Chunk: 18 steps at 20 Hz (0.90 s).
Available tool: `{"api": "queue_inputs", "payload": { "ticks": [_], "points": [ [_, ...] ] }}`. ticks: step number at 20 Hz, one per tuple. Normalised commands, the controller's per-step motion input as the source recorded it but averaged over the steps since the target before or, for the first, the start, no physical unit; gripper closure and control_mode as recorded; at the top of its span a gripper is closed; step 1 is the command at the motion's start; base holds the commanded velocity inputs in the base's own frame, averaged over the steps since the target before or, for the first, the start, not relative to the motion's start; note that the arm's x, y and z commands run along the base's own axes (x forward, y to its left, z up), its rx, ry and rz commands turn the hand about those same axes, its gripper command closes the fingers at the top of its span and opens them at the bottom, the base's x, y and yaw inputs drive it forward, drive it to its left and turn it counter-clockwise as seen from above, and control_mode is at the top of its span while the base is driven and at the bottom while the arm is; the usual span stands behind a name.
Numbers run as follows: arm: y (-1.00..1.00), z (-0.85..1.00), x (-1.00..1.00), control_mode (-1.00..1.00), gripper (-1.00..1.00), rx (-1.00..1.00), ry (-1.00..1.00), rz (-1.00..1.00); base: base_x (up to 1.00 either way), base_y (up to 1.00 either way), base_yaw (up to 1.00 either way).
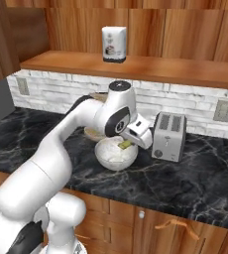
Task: Pick the egg and butter from the fridge and place them by the bowl for mixing.
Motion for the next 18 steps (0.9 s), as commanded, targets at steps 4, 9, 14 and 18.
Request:
{"api": "queue_inputs", "payload": {
  "ticks": [4,9,14,18],
  "points": [
    [-0.42,-0.57,0.03,-1.00,1.00,0.11,-0.07,0.00,0.00,0.00,0.00],
    [-0.34,-0.58,0.16,-1.00,1.00,0.17,0.00,0.00,0.00,0.00,0.00],
    [-0.23,-0.61,0.30,-1.00,1.00,0.22,0.03,0.00,0.00,0.00,0.00],
    [-0.17,-0.49,0.24,-1.00,1.00,0.20,0.05,-0.02,0.00,0.00,0.00]
  ]
}}
